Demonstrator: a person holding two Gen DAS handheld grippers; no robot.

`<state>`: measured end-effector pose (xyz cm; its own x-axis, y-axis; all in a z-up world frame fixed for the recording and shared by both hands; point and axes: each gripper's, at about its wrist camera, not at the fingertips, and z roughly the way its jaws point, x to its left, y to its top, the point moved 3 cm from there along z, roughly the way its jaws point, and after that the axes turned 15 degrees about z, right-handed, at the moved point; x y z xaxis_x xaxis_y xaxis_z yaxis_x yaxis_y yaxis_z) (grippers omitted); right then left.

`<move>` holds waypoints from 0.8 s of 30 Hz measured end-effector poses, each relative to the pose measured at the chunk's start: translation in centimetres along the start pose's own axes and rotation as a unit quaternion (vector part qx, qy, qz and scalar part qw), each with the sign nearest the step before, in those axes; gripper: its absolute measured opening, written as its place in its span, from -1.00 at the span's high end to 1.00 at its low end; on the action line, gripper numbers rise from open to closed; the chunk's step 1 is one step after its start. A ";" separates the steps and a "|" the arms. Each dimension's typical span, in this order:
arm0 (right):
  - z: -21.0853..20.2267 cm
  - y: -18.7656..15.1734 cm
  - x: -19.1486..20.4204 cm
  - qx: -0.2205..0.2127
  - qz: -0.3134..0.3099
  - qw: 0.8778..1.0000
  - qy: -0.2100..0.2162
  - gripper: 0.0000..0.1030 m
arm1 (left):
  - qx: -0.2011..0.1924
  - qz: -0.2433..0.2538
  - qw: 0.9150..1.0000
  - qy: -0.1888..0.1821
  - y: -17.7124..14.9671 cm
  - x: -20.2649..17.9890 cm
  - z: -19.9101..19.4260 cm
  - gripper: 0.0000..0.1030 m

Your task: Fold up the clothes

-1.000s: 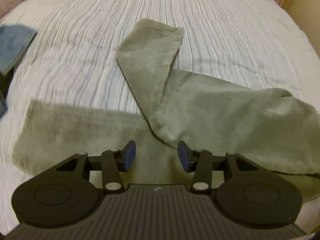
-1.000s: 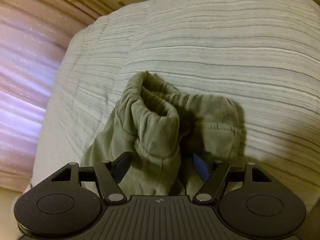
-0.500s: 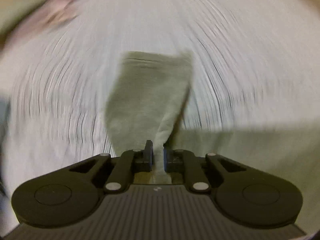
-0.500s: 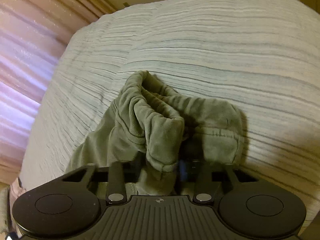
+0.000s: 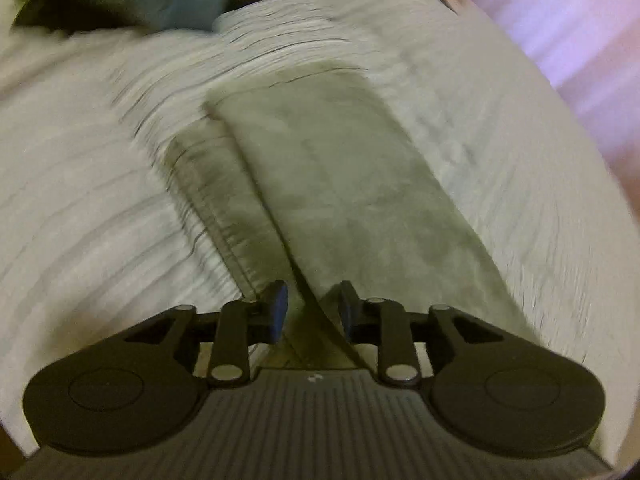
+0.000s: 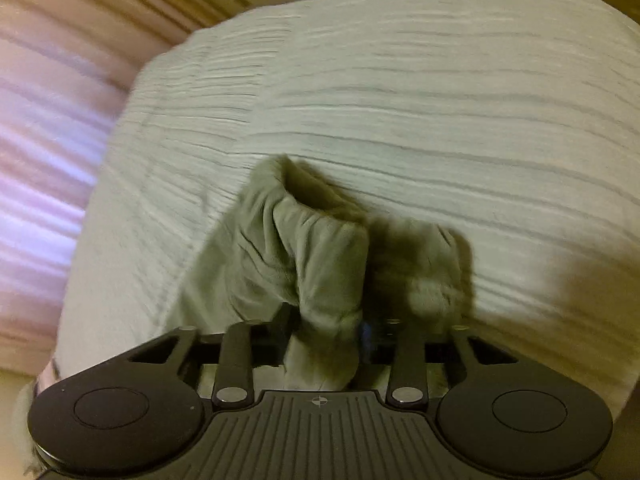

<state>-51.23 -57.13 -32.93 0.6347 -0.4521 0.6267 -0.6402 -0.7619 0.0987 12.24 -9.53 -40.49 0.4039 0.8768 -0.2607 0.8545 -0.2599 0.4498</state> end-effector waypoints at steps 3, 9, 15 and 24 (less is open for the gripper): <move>0.0 -0.6 -0.4 -0.007 0.011 1.000 0.002 0.23 | -0.016 -0.034 0.999 -0.005 1.0 0.7 0.3 0.22; -0.5 -0.7 -0.9 -0.013 0.015 1.000 -0.005 0.56 | -0.024 -0.030 0.999 0.001 3.0 0.8 1.0 0.94; -2.8 1.3 0.6 -0.019 -0.029 0.999 0.022 0.73 | -0.080 0.061 0.994 -0.031 2.7 -0.5 -3.5 0.92; -2.6 1.5 -0.5 -0.007 -0.016 1.000 0.009 0.72 | -0.064 0.070 0.995 -0.003 0.8 -0.1 -3.2 0.91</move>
<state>-53.67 -56.87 -31.14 0.6474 -0.4181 0.6372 -0.6250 -0.7697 0.1300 11.78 -8.50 -37.35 0.5183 0.8333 -0.1925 0.7414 -0.3255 0.5869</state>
